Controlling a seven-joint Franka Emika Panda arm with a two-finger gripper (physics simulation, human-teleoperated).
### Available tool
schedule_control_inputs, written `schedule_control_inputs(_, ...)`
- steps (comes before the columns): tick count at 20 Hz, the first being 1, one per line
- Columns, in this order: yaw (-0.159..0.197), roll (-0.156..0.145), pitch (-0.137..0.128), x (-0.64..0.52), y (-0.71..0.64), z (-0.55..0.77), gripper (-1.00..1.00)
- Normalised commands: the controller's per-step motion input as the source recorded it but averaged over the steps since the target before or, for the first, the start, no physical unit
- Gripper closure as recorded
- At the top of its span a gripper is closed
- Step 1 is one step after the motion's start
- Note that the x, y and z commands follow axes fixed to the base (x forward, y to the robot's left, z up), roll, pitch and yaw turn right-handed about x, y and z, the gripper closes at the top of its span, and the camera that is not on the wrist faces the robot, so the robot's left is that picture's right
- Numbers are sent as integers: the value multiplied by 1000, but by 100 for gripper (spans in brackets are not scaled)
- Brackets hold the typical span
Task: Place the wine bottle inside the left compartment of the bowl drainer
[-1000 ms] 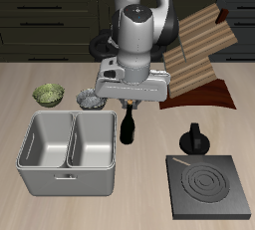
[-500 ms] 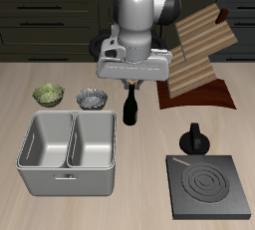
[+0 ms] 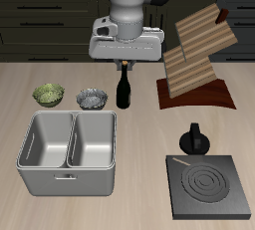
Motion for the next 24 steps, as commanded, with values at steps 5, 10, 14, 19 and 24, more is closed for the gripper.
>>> schedule_control_inputs(5, -36, -23, 2, -37, -405, 100, 100)
schedule_control_inputs(10, 32, -14, -3, -168, -189, 91, 100)
schedule_control_inputs(14, 35, -17, -12, -183, -202, 246, 100)
schedule_control_inputs(19, 19, -18, -14, -119, -195, 209, 100)
schedule_control_inputs(24, 9, 0, -8, 61, -40, 205, 100)
